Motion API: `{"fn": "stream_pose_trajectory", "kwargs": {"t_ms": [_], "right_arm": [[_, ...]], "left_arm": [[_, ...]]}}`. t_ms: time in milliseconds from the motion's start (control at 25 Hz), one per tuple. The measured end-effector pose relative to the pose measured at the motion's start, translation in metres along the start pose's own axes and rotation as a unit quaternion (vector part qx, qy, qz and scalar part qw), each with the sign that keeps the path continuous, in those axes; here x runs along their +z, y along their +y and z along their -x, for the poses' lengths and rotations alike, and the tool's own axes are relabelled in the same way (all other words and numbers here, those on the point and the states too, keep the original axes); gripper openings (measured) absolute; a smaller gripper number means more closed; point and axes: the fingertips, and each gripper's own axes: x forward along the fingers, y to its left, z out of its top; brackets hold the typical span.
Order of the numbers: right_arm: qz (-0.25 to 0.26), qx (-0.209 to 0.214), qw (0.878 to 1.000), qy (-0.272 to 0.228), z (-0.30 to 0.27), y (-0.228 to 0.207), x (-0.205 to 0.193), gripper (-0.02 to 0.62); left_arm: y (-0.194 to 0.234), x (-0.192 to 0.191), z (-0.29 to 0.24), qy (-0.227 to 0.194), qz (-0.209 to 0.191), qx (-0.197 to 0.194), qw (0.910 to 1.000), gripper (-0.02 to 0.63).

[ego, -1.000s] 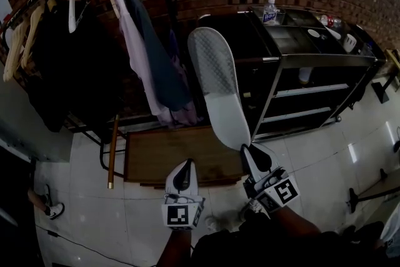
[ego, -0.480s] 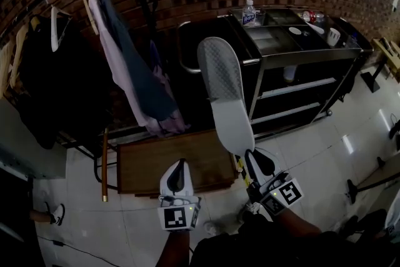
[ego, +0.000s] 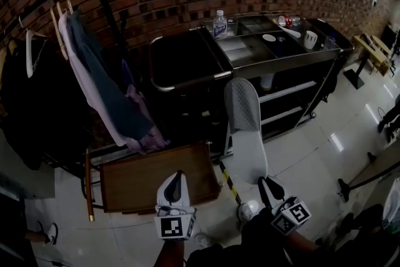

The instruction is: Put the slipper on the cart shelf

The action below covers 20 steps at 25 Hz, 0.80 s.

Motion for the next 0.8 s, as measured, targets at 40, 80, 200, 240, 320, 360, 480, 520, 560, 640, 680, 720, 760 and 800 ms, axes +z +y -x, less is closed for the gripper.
{"fn": "stream_pose_trajectory", "kwargs": {"t_ms": [40, 80, 200, 240, 320, 360, 480, 520, 560, 640, 680, 720, 760, 800], "right_arm": [[-0.007, -0.007, 1.000, 0.003, 0.006, -0.009, 0.000, 0.032], [-0.014, -0.012, 1.000, 0.005, 0.012, -0.018, 0.000, 0.031], [-0.039, -0.019, 0.999, 0.015, 0.020, -0.050, 0.002, 0.032], [-0.048, -0.020, 0.998, 0.020, 0.019, -0.062, 0.004, 0.032], [-0.062, -0.024, 0.997, 0.034, 0.013, -0.091, 0.004, 0.032], [-0.068, -0.026, 0.996, 0.042, 0.009, -0.107, 0.003, 0.032], [-0.082, -0.029, 0.994, 0.071, -0.010, -0.158, -0.004, 0.031], [-0.087, -0.027, 0.993, 0.080, -0.019, -0.173, -0.005, 0.032], [-0.097, -0.023, 0.991, 0.089, -0.029, -0.186, -0.007, 0.032], [-0.123, -0.011, 0.986, 0.109, -0.050, -0.209, -0.010, 0.032], [-0.136, -0.006, 0.984, 0.119, -0.060, -0.220, -0.012, 0.032], [-0.145, -0.001, 0.981, 0.126, -0.071, -0.232, -0.013, 0.032], [-0.151, 0.006, 0.980, 0.131, -0.085, -0.243, -0.014, 0.032], [-0.154, 0.012, 0.979, 0.135, -0.098, -0.254, -0.017, 0.032]], "left_arm": [[-0.004, -0.003, -0.005, 0.002, -0.001, 0.000, 1.0000, 0.015], [-0.009, -0.005, -0.010, 0.004, -0.002, 0.001, 1.0000, 0.015], [-0.022, -0.012, -0.029, 0.012, -0.005, 0.010, 0.9999, 0.015], [-0.027, -0.014, -0.038, 0.017, -0.005, 0.014, 0.9998, 0.015], [-0.039, -0.016, -0.059, 0.022, -0.003, 0.019, 0.9996, 0.015], [-0.046, -0.017, -0.069, 0.025, -0.003, 0.021, 0.9995, 0.015], [-0.063, -0.020, -0.102, 0.028, -0.006, 0.034, 0.9990, 0.015], [-0.067, -0.020, -0.113, 0.026, -0.007, 0.040, 0.9988, 0.015], [-0.071, -0.020, -0.123, 0.026, -0.008, 0.048, 0.9985, 0.015], [-0.078, -0.025, -0.140, 0.029, -0.010, 0.064, 0.9975, 0.015], [-0.080, -0.027, -0.148, 0.029, -0.010, 0.072, 0.9969, 0.015], [-0.082, -0.029, -0.155, 0.030, -0.009, 0.080, 0.9963, 0.015], [-0.082, -0.030, -0.161, 0.029, -0.009, 0.089, 0.9955, 0.015], [-0.080, -0.030, -0.166, 0.030, -0.010, 0.098, 0.9947, 0.015]]}}
